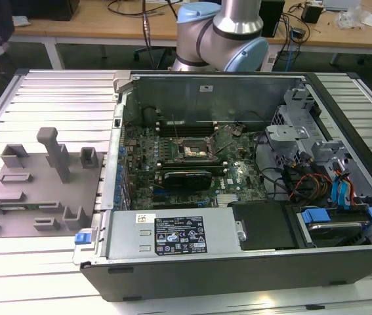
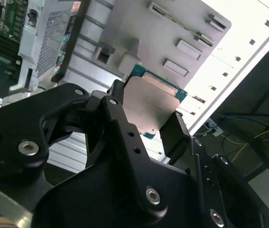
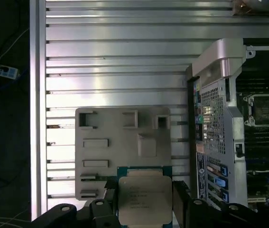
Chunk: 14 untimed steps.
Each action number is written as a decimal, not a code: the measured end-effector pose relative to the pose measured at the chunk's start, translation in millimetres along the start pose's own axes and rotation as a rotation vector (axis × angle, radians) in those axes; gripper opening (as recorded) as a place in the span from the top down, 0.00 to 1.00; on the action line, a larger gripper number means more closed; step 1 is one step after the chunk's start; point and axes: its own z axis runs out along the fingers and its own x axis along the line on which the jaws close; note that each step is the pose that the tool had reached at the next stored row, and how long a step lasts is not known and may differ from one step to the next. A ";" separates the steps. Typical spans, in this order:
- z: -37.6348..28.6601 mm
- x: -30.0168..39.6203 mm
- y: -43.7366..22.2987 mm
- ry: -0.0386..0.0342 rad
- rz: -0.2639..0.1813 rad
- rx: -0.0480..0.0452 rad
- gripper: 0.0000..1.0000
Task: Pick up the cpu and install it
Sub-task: 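Pick up the cpu and move it towards the insertion slot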
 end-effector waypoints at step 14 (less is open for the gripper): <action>6.7 -90.4 2.1 0.0154 0.000 0.0004 0.45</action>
